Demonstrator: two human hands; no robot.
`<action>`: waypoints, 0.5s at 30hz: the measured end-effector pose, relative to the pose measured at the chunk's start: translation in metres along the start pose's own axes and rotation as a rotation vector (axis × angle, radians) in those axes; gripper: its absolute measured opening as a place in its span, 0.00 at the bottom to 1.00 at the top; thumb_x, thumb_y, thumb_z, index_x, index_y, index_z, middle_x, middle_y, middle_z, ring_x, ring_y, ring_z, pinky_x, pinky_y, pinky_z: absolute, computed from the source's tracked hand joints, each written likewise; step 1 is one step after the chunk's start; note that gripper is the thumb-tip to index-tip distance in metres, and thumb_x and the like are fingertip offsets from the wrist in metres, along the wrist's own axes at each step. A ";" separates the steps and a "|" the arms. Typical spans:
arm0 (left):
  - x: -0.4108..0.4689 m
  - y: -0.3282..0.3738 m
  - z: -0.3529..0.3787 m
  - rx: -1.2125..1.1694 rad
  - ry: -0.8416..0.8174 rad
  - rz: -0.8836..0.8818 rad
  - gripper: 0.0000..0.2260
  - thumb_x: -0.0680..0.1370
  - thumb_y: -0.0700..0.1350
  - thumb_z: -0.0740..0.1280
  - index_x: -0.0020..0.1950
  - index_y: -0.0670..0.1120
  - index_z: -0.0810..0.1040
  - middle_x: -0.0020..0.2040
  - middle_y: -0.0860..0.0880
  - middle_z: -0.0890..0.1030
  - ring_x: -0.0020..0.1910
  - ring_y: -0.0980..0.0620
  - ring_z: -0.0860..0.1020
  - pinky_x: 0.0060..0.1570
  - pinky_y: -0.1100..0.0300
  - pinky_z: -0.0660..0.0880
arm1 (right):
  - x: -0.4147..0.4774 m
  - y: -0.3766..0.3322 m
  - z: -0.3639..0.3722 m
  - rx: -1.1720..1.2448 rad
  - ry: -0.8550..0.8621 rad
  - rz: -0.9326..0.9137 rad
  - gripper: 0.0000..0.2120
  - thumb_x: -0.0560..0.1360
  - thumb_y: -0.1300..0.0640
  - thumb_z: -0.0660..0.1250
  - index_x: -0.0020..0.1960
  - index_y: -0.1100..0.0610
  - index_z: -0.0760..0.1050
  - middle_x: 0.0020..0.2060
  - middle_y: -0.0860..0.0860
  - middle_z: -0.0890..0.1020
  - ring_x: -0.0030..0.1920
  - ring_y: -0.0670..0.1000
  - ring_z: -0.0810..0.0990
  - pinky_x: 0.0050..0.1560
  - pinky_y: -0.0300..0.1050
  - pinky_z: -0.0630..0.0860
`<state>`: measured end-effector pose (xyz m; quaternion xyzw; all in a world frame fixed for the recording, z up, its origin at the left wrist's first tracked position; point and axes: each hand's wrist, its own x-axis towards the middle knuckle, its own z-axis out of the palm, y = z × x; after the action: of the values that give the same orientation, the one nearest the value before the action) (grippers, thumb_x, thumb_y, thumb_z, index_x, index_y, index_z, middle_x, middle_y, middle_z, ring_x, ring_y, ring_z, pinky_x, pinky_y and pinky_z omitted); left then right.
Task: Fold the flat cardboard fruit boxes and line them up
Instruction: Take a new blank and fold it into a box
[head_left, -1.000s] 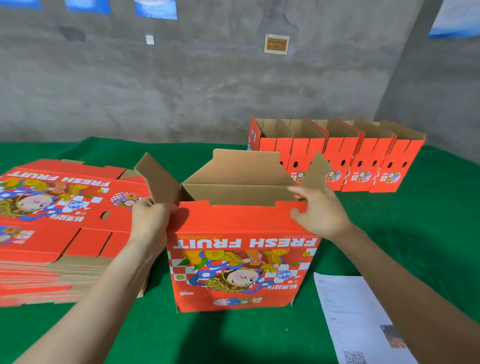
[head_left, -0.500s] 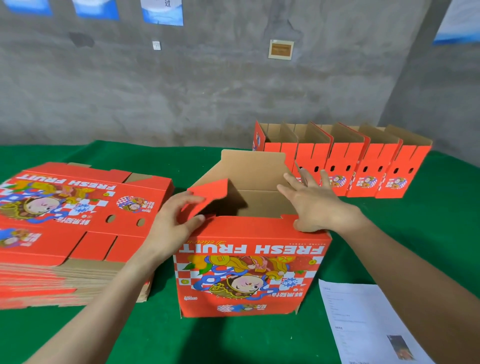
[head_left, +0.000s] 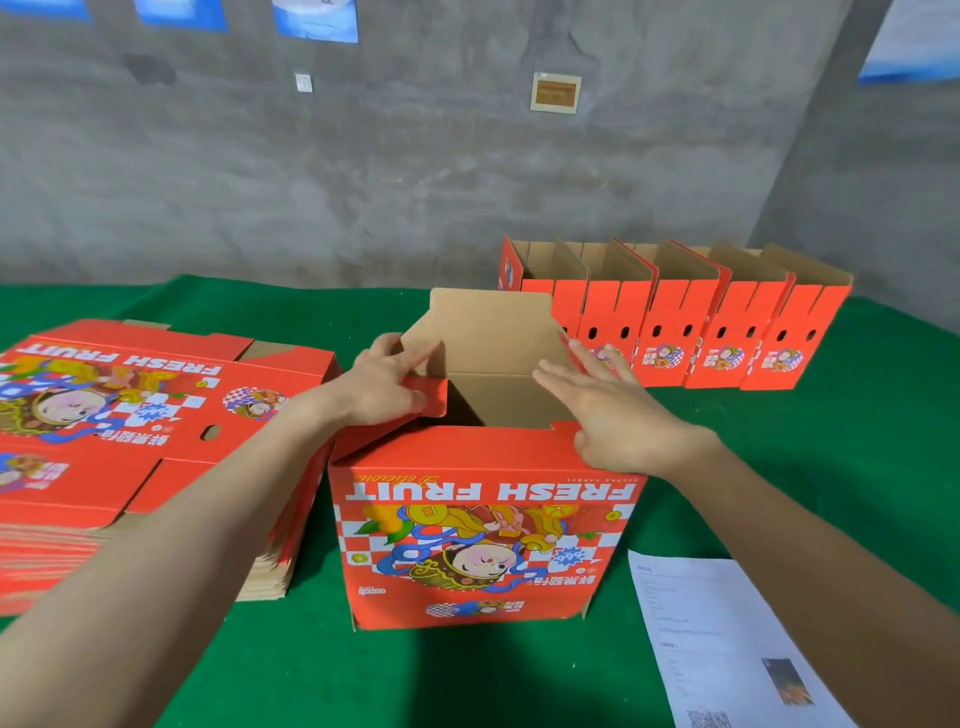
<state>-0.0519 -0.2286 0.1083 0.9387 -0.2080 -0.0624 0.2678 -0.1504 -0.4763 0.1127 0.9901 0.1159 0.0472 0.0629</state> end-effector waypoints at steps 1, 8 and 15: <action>0.004 -0.001 0.003 0.048 0.019 -0.012 0.34 0.72 0.50 0.68 0.76 0.60 0.57 0.76 0.46 0.51 0.75 0.44 0.52 0.73 0.46 0.54 | -0.002 0.001 0.003 0.037 0.037 -0.043 0.37 0.73 0.67 0.59 0.78 0.51 0.51 0.77 0.48 0.54 0.77 0.51 0.40 0.73 0.50 0.31; 0.008 -0.012 0.011 -0.019 0.199 0.138 0.39 0.70 0.37 0.71 0.76 0.56 0.58 0.71 0.46 0.58 0.68 0.43 0.62 0.69 0.50 0.62 | -0.020 0.006 0.028 0.579 0.435 -0.124 0.09 0.73 0.70 0.65 0.49 0.59 0.78 0.45 0.50 0.80 0.46 0.51 0.80 0.51 0.49 0.77; -0.008 -0.015 0.006 -0.100 0.315 0.308 0.20 0.70 0.29 0.70 0.59 0.43 0.79 0.53 0.45 0.76 0.54 0.46 0.75 0.52 0.70 0.67 | -0.007 0.013 0.036 0.968 0.591 0.343 0.09 0.76 0.67 0.64 0.46 0.54 0.75 0.47 0.50 0.79 0.48 0.50 0.78 0.51 0.41 0.74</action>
<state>-0.0550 -0.2165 0.0948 0.8795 -0.3013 0.1165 0.3495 -0.1502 -0.4945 0.0781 0.8559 -0.0247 0.2720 -0.4392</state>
